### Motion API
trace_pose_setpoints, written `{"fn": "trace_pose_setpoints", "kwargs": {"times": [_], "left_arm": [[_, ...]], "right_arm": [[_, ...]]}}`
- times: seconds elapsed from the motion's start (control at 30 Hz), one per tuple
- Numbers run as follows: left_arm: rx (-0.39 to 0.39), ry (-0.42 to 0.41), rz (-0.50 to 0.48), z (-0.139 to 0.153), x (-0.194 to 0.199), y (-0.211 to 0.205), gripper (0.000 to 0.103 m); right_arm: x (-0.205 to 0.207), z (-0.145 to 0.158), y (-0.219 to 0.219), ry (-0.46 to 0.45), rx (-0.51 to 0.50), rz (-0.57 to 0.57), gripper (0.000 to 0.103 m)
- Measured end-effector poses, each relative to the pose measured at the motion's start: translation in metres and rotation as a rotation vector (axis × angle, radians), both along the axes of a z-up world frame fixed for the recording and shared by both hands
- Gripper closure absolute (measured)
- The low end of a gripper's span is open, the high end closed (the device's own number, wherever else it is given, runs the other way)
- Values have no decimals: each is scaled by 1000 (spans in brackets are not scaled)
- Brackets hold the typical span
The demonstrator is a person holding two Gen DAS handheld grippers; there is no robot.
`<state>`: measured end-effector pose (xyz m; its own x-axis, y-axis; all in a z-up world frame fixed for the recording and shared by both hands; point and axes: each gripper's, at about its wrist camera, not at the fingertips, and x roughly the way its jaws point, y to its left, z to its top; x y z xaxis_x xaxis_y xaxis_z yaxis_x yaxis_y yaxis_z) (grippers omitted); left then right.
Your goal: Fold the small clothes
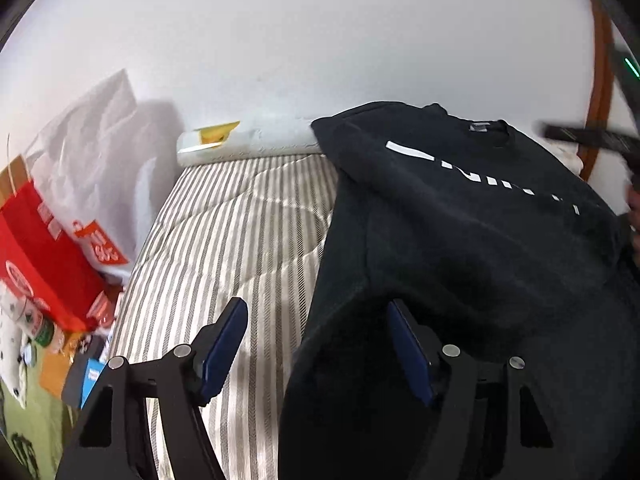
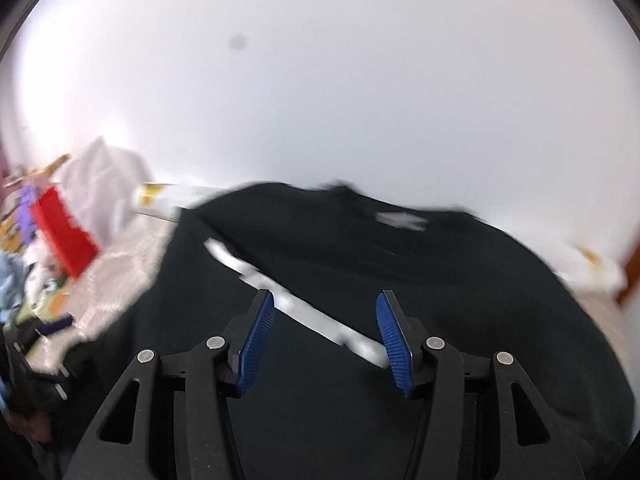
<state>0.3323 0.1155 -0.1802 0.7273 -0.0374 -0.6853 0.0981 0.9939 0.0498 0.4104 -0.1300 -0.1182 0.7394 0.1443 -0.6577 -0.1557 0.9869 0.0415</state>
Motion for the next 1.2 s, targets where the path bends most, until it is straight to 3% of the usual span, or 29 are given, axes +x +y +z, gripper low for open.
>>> {"fn": "trace_pose_setpoints", "kwargs": {"times": [0.2,0.43,0.5,0.53,0.67,0.8,0.9,1.07,1.2], "left_arm": [[-29,-17,-22,1,0,5,39],[-78,6,-36,-2,3,11,54],[-103,12,-35,-3,3,15,57],[-115,14,-35,-4,3,17,61],[-110,10,-28,-4,1,16,88],[-126,-6,70,-1,1,33,95],[-182,18,131,-3,2,51,96],[-140,72,172,-14,8,54,96],[-146,75,178,-12,8,56,93]], "right_arm": [[67,-6,88,23,53,175,50],[127,-35,147,106,60,223,50],[139,-44,155,132,48,216,61],[141,-48,158,135,49,220,81],[151,-48,163,125,80,243,89],[159,-27,148,46,191,196,90],[172,-32,143,67,276,168,89],[176,-58,170,102,150,157,81],[161,-47,163,67,116,147,71]]}}
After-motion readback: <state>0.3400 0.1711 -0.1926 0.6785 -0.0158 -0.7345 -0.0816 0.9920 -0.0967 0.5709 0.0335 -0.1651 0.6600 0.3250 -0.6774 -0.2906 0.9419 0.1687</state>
